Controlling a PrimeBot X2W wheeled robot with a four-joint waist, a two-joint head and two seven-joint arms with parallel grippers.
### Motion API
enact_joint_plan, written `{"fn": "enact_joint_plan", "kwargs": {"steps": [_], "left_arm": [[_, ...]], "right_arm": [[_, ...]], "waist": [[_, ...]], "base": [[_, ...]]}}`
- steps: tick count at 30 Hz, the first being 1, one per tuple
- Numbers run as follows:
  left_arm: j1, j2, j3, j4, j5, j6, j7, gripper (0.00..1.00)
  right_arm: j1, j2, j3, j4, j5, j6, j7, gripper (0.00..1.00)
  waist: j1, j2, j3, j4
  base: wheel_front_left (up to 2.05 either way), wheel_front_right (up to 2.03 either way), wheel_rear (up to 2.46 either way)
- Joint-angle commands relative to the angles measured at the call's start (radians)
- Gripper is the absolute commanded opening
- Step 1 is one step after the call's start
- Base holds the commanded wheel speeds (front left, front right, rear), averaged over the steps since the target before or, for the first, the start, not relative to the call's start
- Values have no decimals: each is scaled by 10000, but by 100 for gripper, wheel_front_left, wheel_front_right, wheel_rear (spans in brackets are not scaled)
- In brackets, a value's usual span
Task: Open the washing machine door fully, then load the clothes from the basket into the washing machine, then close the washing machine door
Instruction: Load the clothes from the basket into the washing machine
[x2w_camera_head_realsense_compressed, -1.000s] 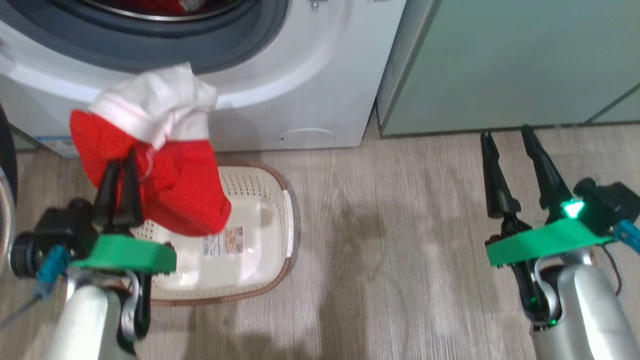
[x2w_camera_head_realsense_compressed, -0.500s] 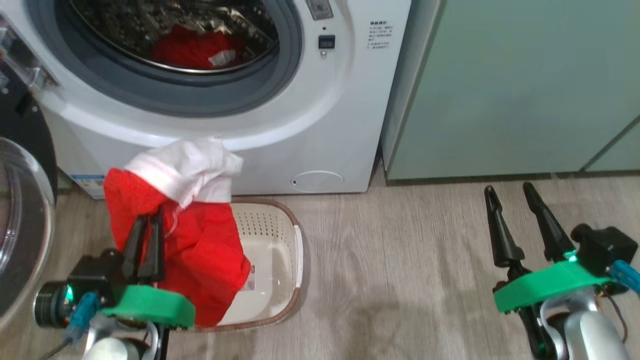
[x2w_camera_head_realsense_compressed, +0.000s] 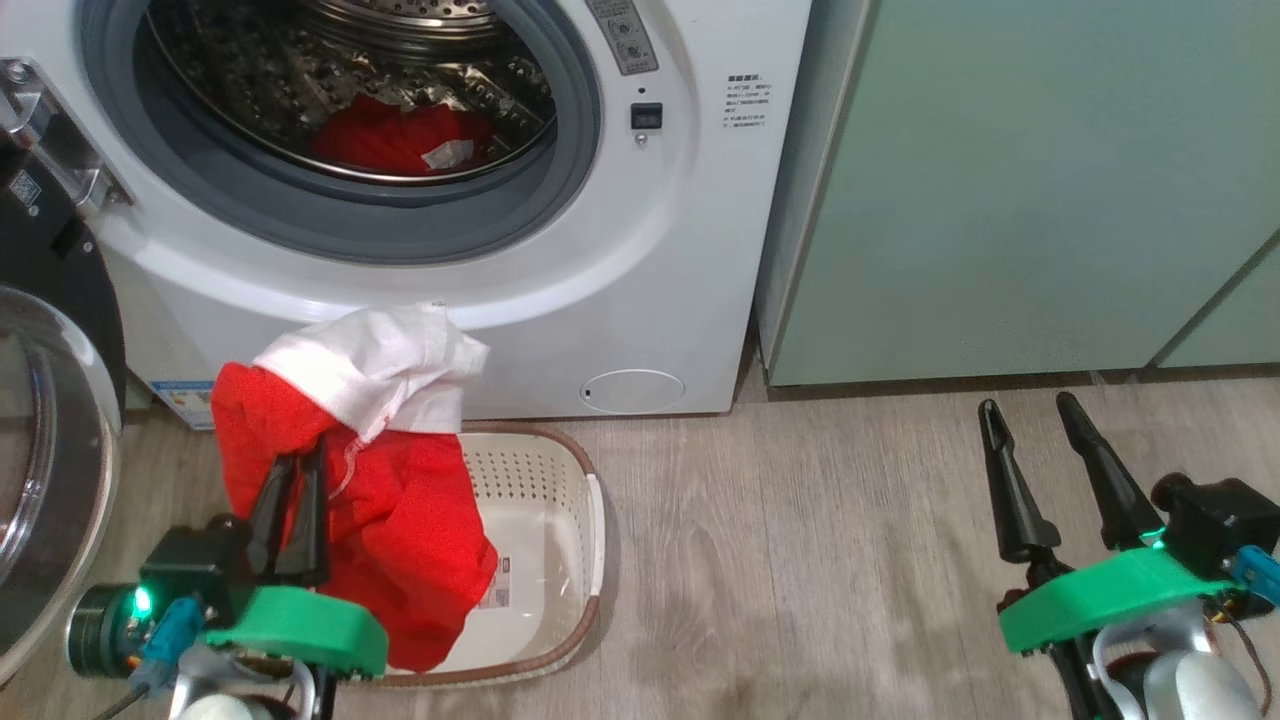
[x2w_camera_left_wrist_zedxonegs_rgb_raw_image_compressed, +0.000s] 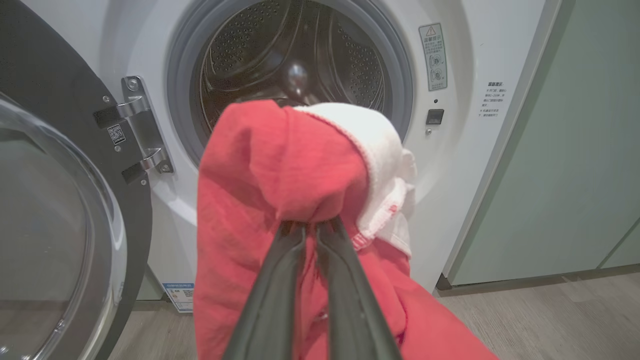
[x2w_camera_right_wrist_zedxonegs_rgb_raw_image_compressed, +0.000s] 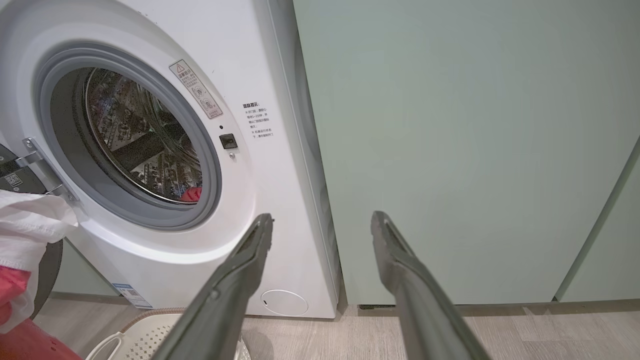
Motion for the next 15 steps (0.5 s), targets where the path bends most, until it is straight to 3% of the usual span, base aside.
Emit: {"fn": "enact_joint_plan", "kwargs": {"steps": [1,15], "left_arm": [[-278,239,443,-432,14,62,-5,0],[-398,232,402,-319,-104,128,-4,0]], "right_arm": [[-228,-22,219,-414,-74,0,-3,100],[-368,-22,233,-471,-106,0,-42,100]], "waist": [[1,0,32,-20],[1,0,205,108]], "base": [[0,0,0],[0,0,0]]}}
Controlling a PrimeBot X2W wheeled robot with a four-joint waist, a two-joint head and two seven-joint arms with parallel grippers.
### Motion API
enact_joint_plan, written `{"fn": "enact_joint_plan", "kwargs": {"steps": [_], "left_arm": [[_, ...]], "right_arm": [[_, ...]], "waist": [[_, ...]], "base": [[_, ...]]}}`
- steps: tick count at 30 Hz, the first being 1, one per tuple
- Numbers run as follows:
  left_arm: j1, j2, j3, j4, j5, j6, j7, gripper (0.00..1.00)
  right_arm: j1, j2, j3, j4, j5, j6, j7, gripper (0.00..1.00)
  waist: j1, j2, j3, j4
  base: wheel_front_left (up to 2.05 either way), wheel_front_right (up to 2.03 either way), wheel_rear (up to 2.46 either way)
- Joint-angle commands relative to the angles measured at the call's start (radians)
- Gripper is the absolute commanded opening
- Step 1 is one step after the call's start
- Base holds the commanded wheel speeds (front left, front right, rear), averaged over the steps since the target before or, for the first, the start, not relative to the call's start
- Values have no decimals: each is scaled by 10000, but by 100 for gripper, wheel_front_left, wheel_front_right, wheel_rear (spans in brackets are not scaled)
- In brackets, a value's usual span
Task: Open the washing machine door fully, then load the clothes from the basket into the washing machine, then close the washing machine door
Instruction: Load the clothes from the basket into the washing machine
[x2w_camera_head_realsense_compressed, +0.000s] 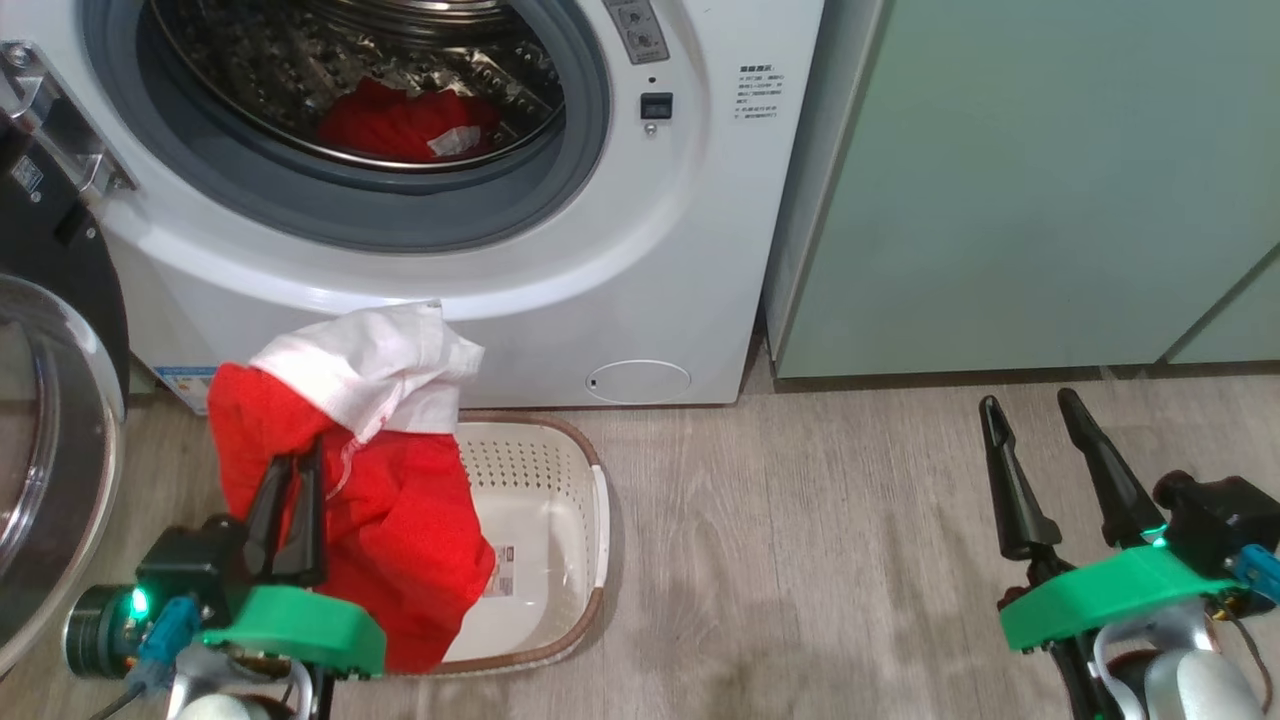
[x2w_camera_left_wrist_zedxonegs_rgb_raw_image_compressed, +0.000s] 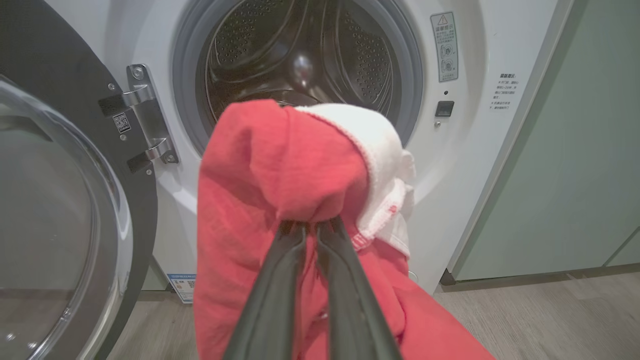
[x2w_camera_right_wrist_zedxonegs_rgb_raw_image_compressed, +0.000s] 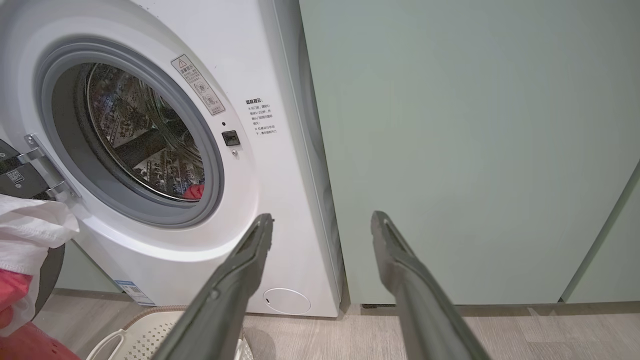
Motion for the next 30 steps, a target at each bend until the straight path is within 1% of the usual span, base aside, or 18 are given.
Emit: {"fn": "enact_joint_plan", "kwargs": {"steps": [1,8,15,19,23,27,30], "left_arm": [[-412,174,389,-322,-27,73,-48,0],[-802,108,305,-79,-138,8,-37,0],[-2451,29,329,1044,-626,-389,319,0],[-3901,55,472,2174,-952,-673,520,0],[-5574,127,578,3626,-1251,-966,908,0],[-7167,380,733,5214,-1488,-1263,1275,0],[-8237,593,812,6208,-1598,-1402,1607,0]], "right_arm": [[-360,-29,234,-380,-105,0,-42,100],[-465,-29,261,-479,-106,0,-42,100],[-764,-29,479,-745,-160,0,7,100],[-997,-29,573,-845,-171,0,-13,100],[-1365,-29,750,-881,-124,0,-149,100],[-1699,-29,1007,-735,-23,0,-377,100],[-1869,-29,1166,-568,63,0,-579,100]], "waist": [[1,-1,13,14],[1,-1,209,55],[1,-1,950,-147],[1,-1,1628,-385],[1,-1,2365,-727],[1,-1,2953,-1183],[1,-1,3357,-1507]], "base": [[0,0,0],[0,0,0],[0,0,0],[0,0,0],[0,0,0],[0,0,0],[0,0,0]]}}
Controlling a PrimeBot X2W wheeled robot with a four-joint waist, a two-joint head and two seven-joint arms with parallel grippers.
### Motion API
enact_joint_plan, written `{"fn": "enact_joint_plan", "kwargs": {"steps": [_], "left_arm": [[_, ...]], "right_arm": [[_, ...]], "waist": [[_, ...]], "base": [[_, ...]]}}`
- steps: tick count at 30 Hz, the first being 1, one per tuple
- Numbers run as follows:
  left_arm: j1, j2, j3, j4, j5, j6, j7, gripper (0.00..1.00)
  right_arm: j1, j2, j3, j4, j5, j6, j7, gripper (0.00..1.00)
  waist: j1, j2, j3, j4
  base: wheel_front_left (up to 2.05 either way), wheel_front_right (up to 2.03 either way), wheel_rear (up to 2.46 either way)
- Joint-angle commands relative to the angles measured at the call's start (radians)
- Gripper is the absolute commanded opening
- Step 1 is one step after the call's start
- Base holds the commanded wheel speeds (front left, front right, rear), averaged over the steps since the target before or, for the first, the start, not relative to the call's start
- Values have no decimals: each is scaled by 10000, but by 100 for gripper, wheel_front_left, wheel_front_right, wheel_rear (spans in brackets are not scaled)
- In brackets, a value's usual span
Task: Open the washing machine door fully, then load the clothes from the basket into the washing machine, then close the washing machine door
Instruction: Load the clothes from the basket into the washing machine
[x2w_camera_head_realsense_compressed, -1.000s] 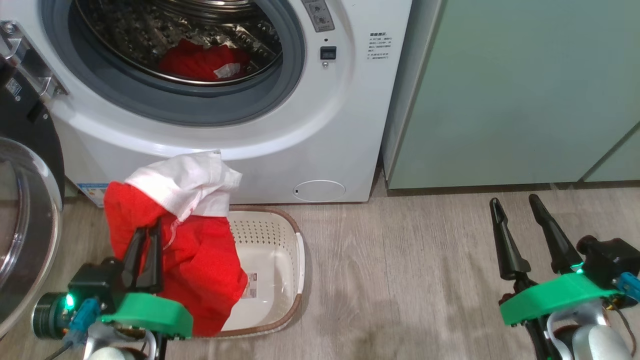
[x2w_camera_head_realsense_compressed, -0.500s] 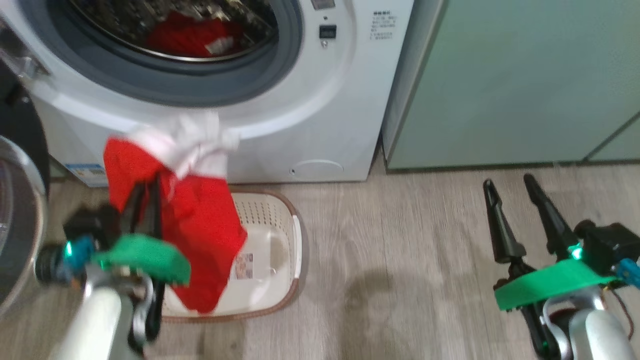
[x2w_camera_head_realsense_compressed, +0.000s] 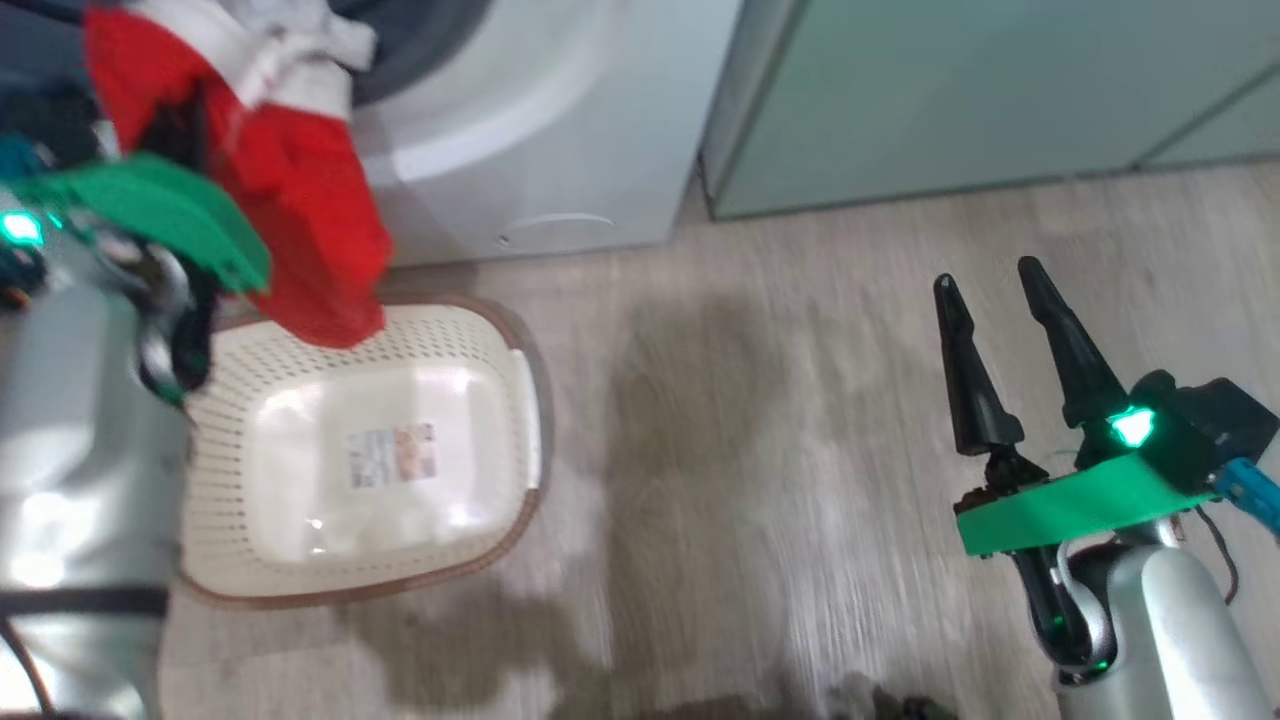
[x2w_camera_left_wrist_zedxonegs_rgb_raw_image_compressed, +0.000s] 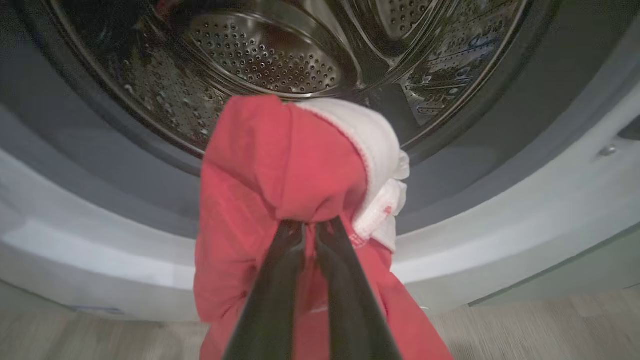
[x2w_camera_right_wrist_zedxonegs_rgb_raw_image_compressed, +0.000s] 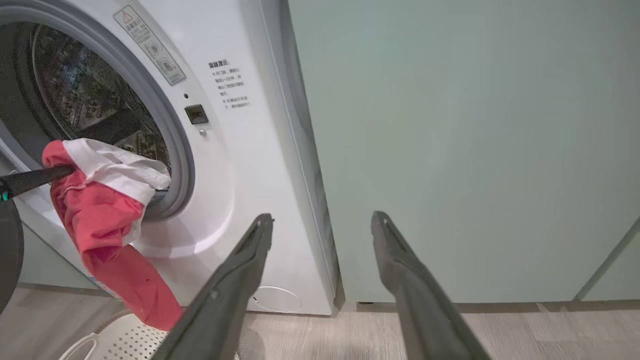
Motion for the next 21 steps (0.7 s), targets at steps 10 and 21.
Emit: {"fn": "enact_joint_plan", "kwargs": {"steps": [10,21], "left_arm": [[-3456,1261,568,1933,-265,-343,1037,0],[-5287,2117,666,2840,-334,-545,1604,0]], "right_arm": [[-792,-31,912,279,614,0,-887,100],[-1287,-31,1329,622,1127,0,-1333,100]], "waist": [[-3,1,1665,-1436],[-3,1,2608,-2137]], "base": [[0,0,0],[0,0,0]]}}
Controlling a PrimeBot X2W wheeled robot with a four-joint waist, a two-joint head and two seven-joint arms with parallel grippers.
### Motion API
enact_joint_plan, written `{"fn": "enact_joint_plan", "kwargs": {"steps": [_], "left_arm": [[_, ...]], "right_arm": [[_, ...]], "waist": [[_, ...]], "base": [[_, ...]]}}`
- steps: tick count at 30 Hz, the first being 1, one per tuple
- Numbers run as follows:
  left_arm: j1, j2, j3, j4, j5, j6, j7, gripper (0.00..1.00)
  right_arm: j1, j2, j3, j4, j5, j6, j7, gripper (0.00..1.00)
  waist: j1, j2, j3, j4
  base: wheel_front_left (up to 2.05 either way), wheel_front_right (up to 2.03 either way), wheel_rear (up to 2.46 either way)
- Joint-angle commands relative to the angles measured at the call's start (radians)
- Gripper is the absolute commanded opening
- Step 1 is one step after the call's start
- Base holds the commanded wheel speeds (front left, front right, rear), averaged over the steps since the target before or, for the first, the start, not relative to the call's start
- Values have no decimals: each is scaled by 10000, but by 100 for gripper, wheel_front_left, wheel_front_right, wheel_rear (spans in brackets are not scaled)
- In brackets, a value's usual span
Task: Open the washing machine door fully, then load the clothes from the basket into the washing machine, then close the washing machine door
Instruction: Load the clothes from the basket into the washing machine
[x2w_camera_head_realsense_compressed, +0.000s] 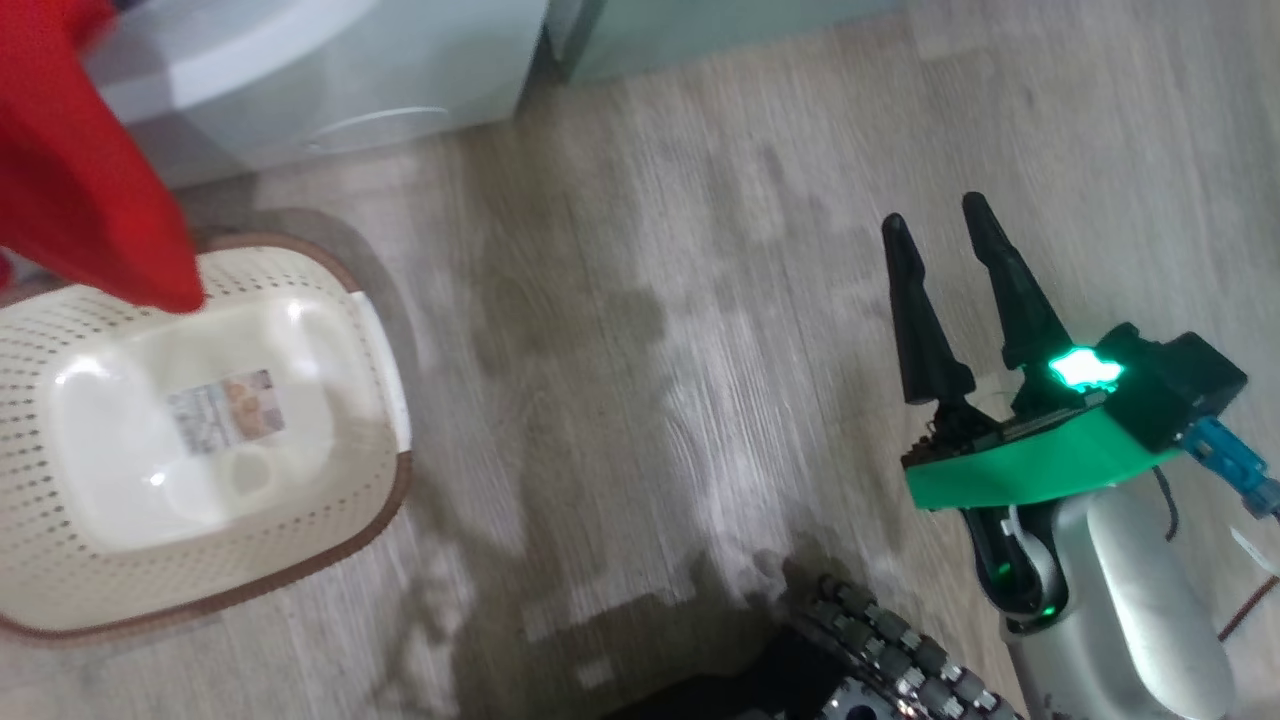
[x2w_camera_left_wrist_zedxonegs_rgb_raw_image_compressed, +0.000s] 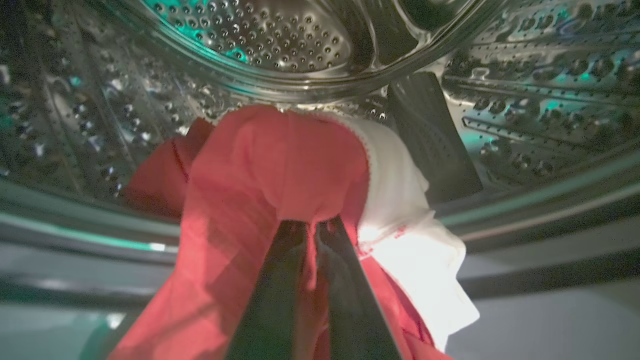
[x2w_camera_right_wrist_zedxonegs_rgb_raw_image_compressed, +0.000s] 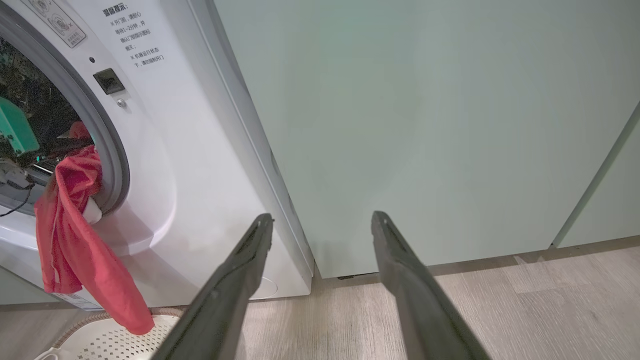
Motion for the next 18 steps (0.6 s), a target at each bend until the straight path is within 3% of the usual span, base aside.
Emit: {"fn": "enact_joint_plan", "kwargs": {"steps": [1,9,18], "left_arm": [[-598,599,180,-331,9,-25,-25,0],[-1763,867,96,-235,176,135,-202,0],[-2586,1214,244,-281,377,449,-1702,0]], "right_arm": [[-71,-29,251,-247,91,0,-120,100],[-351,-29,358,-461,174,0,-171,100],[-463,-29,461,-738,340,0,-174,100]], "waist": [[-2,1,276,-245],[-2,1,895,-542],[-2,1,1294,-817]], "base": [[0,0,0],[0,0,0],[0,0,0]]}}
